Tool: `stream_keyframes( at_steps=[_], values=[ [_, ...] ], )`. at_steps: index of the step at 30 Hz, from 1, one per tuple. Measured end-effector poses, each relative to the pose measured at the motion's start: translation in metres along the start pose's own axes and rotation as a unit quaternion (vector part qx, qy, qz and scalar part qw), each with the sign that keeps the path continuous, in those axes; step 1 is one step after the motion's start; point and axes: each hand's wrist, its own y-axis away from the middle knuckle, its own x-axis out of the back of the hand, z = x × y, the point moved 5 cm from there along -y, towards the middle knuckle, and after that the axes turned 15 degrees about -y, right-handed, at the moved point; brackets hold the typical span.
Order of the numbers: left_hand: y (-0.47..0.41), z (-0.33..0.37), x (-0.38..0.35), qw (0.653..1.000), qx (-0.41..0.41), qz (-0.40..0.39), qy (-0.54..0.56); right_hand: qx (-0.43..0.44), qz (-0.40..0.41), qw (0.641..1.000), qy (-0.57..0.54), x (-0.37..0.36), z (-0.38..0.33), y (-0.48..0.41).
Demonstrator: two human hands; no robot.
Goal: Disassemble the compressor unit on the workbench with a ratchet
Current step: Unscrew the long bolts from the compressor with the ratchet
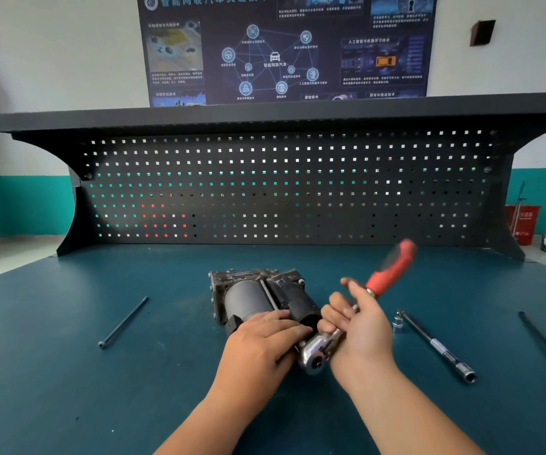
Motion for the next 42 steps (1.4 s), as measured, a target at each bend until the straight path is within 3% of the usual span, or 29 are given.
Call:
stream_keyframes(
  at_steps=[3,6,8,10,13,16,18,21,23,25,28,31,34,36,39,42],
  values=[
    [0.000,0.000,-0.001,1.000,0.001,0.001,-0.002,-0.017,0.098,0.992,-0.080,0.017,0.004,-0.001],
    [0.000,0.000,0.000,1.000,0.000,0.003,-0.006,-0.004,0.102,0.992,-0.070,0.018,0.004,-0.001],
    [0.001,0.001,0.000,1.000,0.002,0.006,-0.007,0.015,0.059,0.998,-0.031,0.011,0.001,-0.002],
    [0.001,0.000,0.000,1.000,0.011,0.018,-0.006,0.033,-0.032,0.998,0.042,-0.004,-0.001,-0.001],
    [0.005,-0.007,-0.003,0.997,0.069,0.007,0.024,0.047,-0.194,0.964,0.175,-0.026,0.001,0.010],
    [0.009,-0.013,-0.006,0.989,0.129,-0.004,0.071,0.053,-0.252,0.938,0.231,-0.032,0.003,0.015],
    [0.008,-0.014,-0.006,0.986,0.140,0.007,0.087,0.054,-0.210,0.957,0.194,-0.027,0.000,0.012],
    [0.007,-0.012,-0.005,0.986,0.142,0.012,0.091,0.047,-0.045,0.996,0.056,-0.002,-0.002,0.001],
    [0.007,-0.012,-0.005,0.986,0.138,0.011,0.089,0.032,0.063,0.997,-0.040,0.017,0.002,-0.002],
    [0.009,-0.013,-0.006,0.988,0.130,0.012,0.079,0.034,0.108,0.991,-0.073,0.024,0.005,-0.002],
    [0.008,-0.011,-0.005,0.991,0.119,0.008,0.057,0.063,0.066,0.996,-0.019,0.015,0.002,-0.004],
    [0.005,-0.004,-0.002,0.997,0.076,0.019,0.025,0.062,-0.059,0.992,0.089,-0.009,-0.002,-0.002],
    [0.005,0.000,0.001,0.999,0.045,0.026,0.003,0.055,-0.200,0.955,0.212,-0.028,-0.001,0.008],
    [0.005,0.001,0.001,0.999,0.029,0.032,-0.018,0.061,-0.245,0.933,0.257,-0.034,0.001,0.014],
    [0.004,0.002,0.000,0.998,-0.001,0.052,-0.030,0.077,-0.200,0.953,0.214,-0.030,0.000,0.014],
    [0.004,0.000,-0.002,0.999,-0.007,0.042,-0.022,0.060,-0.020,0.997,0.051,-0.002,-0.002,0.001]
  ],
)
